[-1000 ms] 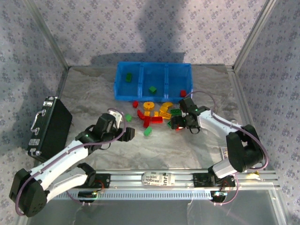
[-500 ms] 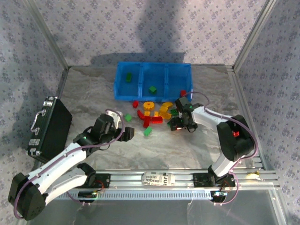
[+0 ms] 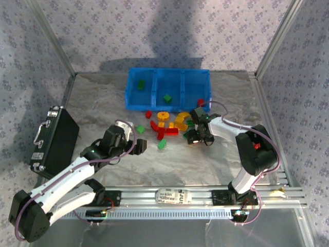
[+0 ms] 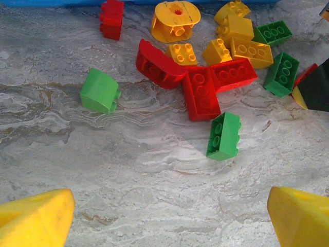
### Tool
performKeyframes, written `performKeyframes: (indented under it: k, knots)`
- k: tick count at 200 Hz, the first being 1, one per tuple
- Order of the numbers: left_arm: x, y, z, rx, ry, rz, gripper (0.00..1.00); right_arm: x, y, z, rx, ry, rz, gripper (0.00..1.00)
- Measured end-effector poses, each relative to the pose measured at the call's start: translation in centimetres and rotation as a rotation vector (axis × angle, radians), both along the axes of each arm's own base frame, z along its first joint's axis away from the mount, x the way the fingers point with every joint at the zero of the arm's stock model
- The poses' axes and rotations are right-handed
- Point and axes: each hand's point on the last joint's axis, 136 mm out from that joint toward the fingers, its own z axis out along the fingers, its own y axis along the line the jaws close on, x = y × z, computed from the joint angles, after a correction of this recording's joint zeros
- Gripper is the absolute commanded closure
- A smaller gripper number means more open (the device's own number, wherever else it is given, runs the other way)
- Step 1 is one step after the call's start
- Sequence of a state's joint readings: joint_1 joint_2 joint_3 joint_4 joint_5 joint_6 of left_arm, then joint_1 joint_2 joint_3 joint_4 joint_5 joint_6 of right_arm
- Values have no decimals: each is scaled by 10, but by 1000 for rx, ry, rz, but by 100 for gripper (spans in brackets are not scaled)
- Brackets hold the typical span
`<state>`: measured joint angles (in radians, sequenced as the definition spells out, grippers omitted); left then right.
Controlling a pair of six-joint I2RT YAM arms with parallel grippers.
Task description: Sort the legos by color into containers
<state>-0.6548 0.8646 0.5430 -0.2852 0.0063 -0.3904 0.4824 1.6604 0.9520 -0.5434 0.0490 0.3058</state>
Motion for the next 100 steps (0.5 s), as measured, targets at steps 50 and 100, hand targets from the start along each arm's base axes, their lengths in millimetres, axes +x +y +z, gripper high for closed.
performKeyframes:
  k: [50,100]
  knots:
    - [0,0,0,0,-1,1,4,2,-3,-4,-23,2,4,40]
    - [2,7,17,-31,-57,33,2,4,-5,16,-26,-40,-5,46]
